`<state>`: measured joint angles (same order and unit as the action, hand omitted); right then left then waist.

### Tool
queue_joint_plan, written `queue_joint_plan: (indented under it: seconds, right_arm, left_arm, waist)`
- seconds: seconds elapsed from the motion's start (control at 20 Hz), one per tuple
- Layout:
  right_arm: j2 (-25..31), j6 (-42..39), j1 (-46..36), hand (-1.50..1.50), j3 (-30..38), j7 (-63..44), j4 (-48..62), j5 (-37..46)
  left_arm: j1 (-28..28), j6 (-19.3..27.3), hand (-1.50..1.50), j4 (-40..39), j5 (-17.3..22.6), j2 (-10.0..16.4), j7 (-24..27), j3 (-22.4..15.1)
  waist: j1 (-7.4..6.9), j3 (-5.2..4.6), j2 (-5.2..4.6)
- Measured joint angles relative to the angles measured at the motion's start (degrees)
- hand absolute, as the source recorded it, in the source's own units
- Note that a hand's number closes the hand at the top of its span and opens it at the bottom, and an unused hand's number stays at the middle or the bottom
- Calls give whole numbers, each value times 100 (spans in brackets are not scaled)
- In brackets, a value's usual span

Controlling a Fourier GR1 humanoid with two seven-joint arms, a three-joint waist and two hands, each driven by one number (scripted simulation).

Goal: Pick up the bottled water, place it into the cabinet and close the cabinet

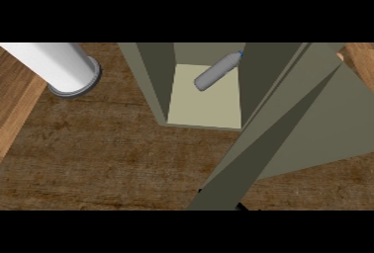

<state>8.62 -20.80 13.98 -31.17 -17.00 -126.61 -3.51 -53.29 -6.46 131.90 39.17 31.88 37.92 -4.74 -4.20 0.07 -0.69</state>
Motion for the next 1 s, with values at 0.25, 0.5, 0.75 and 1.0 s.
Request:
queue_joint_plan:
  seconds: [0.25, 0.5, 0.75, 1.0]
  right_arm:
    - [-312, 585, -921, 150, 360, -325, 643, -710]
    - [-609, 1302, -2228, 150, 819, -667, 1435, -1416]
    - [-737, 1350, -3709, 150, 1650, -787, 2485, -2073]
    - [-716, 1017, -4792, 150, 2234, -663, 3640, -2355]
  left_arm:
    - [-170, -355, -150, -41, 283, 29, 94, 236]
    - [-481, -740, -150, -21, 661, 86, 162, 645]
    - [-773, -1068, -150, -31, 904, 10, 229, 1014]
    - [-1125, -1529, -150, -52, 1332, -6, 212, 1542]
  waist:
    - [-19, -1, -28]
    - [-10, -4, -24]
    - [66, -4, 23]
    - [131, 0, 43]
